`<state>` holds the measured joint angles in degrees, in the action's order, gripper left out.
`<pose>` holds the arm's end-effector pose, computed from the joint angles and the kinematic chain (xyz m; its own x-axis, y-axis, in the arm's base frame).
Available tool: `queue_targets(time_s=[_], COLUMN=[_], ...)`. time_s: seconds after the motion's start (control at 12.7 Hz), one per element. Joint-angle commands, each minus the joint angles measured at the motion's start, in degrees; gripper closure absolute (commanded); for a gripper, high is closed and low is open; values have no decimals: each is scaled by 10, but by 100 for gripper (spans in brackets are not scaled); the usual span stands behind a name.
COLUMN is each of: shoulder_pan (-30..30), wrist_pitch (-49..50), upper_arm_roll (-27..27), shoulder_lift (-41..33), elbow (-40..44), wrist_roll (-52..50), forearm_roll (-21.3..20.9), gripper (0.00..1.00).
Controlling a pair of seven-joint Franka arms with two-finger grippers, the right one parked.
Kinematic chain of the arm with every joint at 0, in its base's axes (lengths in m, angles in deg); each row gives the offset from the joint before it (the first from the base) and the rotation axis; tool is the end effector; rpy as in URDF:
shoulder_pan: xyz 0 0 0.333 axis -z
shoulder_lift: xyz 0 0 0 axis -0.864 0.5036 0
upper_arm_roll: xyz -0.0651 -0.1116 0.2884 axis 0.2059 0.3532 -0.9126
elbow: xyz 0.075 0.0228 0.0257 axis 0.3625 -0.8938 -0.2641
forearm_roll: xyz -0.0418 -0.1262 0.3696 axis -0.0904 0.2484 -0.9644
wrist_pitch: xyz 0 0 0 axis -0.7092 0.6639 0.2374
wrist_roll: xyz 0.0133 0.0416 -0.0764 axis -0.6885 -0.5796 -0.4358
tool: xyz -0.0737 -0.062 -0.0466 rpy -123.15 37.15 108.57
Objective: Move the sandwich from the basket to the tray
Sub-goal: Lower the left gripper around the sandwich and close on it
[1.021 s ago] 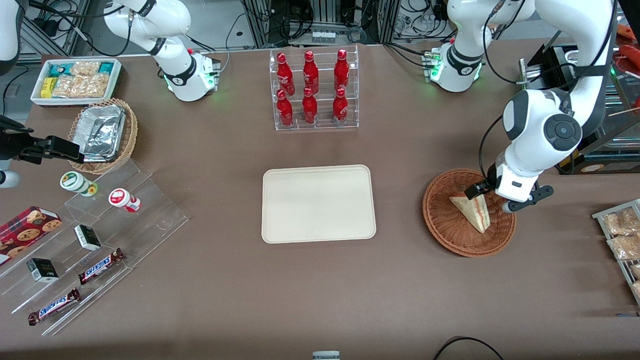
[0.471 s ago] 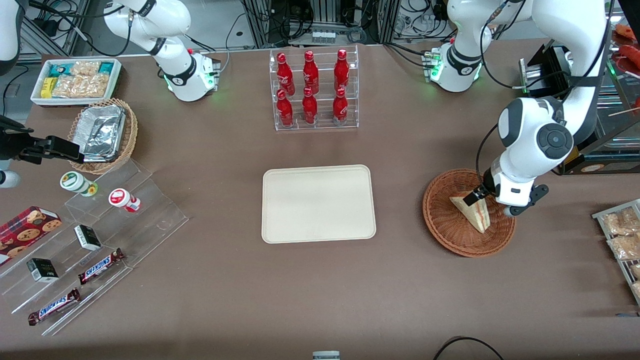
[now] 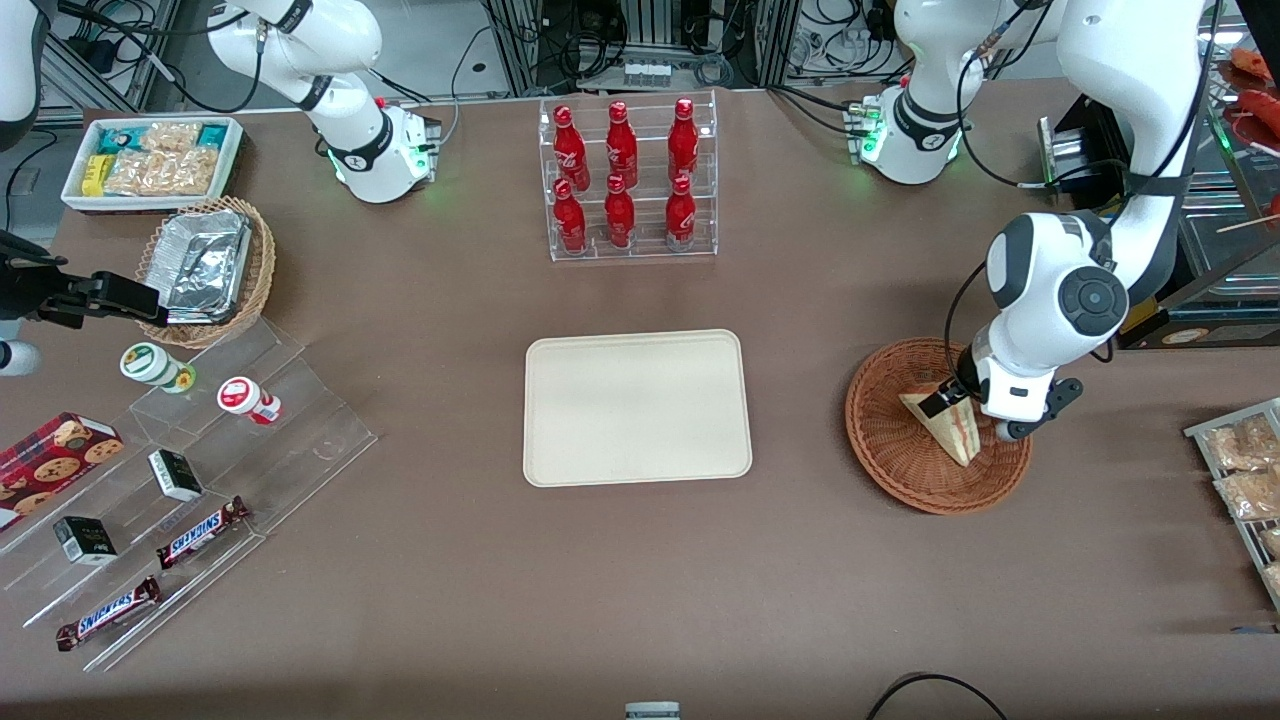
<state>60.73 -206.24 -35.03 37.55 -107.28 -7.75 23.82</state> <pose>0.5468 -0.0590 0.2744 0.8271 0.5598 -0.0510 0.5596 -0.8285 -0.0191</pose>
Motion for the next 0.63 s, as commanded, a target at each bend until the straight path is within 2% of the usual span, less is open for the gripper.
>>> queue_targets(time_s=[0.0,0.39,0.47,0.55], shoulder_pan=[-1,-2,-1,-2], wrist_pitch=[-23,-28,-28,-28], upper_arm_roll=[-4,-5,-5,-8], shoulder_lift=[14,24,25,25], elbow=[-3,-3,-3,-3], wrist_roll=[-14,-14,-14,-14], forearm_roll=[-12,-12,-12,-12], gripper=[0,1,22,56])
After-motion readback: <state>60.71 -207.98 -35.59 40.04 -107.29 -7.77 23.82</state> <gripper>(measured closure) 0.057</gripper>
